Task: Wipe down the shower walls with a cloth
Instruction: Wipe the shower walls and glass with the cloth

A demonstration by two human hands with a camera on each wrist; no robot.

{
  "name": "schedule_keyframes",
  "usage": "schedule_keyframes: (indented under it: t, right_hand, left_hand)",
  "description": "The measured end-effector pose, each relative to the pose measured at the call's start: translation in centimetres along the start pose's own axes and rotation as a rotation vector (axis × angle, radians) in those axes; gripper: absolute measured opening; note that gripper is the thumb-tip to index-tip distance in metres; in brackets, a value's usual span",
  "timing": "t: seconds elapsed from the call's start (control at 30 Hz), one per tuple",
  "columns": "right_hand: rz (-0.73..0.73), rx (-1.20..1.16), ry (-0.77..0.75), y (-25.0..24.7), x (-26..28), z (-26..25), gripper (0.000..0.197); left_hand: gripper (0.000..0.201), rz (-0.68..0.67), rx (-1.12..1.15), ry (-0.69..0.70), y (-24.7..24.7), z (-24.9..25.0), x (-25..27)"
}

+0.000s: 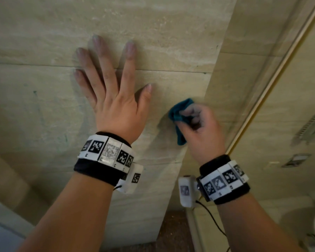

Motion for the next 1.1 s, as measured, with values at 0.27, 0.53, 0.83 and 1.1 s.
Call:
schedule_keyframes:
  t: [0.27, 0.53, 0.83, 1.1]
  right_hand:
    - [-0.198, 0.272, 0.163, 3.8, 6.2, 8.7, 0.029]
    - [-0.005, 0.079, 0.124, 0.0, 1.7, 0.4, 0.029]
    - [0.15, 0.02, -0.064, -2.3, -3.6, -7.4, 0.031]
    - [-0.078, 0.193, -0.1, 1.5, 0.3, -1.5, 0.03]
  left_hand:
    - [0.07, -0.021, 0.009, 0.002, -0.3, -0.1, 0.0]
    - [0.06, 0.038, 0.198, 0.043, -2.5, -0.9, 1.1]
    - [0.066, 0.143, 0.197, -0.176, -4.2, -3.4, 4.0]
    - [0.074, 0.017, 0.107, -0.357, -4.9, -4.4, 8.1]
Point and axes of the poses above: each hand's wrist, its own x-axis away from the middle knuckle, its own y-axis out of the palm, z = x × y, the point moved 1 cm from there along -x, towards the middle knuckle, and after that the axes turned 13 degrees about y, right-handed, at the moved point
